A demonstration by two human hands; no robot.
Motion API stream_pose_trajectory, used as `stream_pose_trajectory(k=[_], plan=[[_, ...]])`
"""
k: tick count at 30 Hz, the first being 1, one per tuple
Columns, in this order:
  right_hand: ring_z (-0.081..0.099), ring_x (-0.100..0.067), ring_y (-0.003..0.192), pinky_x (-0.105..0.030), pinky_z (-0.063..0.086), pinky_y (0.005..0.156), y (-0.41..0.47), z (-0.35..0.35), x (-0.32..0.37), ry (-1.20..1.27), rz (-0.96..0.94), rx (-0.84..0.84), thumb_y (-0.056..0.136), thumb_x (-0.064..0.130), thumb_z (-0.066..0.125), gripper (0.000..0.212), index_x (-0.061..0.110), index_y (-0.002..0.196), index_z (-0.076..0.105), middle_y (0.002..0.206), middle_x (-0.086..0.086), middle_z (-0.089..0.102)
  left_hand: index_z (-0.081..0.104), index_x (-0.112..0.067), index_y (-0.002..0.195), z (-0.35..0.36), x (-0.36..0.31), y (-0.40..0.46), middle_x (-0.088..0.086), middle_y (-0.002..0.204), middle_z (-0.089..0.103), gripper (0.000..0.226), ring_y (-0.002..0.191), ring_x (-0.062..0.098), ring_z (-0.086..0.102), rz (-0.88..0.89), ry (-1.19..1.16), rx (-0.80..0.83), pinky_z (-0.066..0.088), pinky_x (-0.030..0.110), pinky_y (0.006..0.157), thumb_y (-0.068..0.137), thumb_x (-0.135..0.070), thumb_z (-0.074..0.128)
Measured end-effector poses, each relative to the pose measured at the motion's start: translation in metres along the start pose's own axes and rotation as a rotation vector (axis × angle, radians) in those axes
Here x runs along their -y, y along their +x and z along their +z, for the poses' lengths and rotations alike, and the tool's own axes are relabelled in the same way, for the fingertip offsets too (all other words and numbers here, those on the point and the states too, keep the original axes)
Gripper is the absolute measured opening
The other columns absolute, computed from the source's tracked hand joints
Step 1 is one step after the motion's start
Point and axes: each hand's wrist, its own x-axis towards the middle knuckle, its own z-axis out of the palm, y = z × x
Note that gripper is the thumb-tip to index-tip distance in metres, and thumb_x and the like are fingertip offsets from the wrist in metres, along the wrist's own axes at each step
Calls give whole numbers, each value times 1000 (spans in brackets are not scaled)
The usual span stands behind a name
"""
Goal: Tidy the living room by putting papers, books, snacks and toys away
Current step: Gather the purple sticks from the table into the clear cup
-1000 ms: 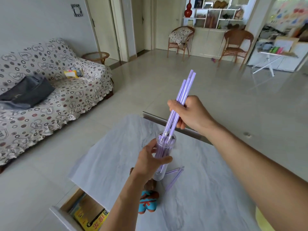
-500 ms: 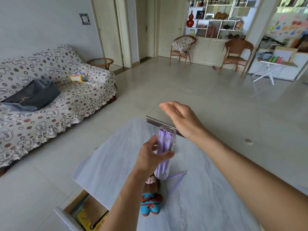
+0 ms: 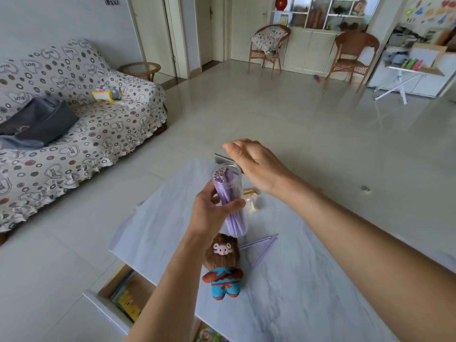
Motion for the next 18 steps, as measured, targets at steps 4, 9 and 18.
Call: stream_pose_trajectory(k=[4,9,18], plan=[[63,-17,98,-32,47,92,-3,27,-54,150,149,-54,99,34,46,36,6,106,66,105,-4,70,65,-19,98,5,29,9,1,83,69,37,75,16,61,-93,12,-45,55,29,67,69,-5,84],[61,-12,96,-23,44,83,-25,58,-147,46,345,43,94,18,56,22,11,113,67,107,1,67,64,-18,98,12,75,17,2,88,71,37,78,19,64,-215,53,-94,58,36,77,69,-6,84],[50,-20,123,-29,43,96,-85,128,-306,-346,599,569,93,22,50,35,22,127,55,130,1,55,66,-32,95,38,158,38,10,99,68,43,88,20,67,-353,114,-111,57,34,80,58,-27,88]])
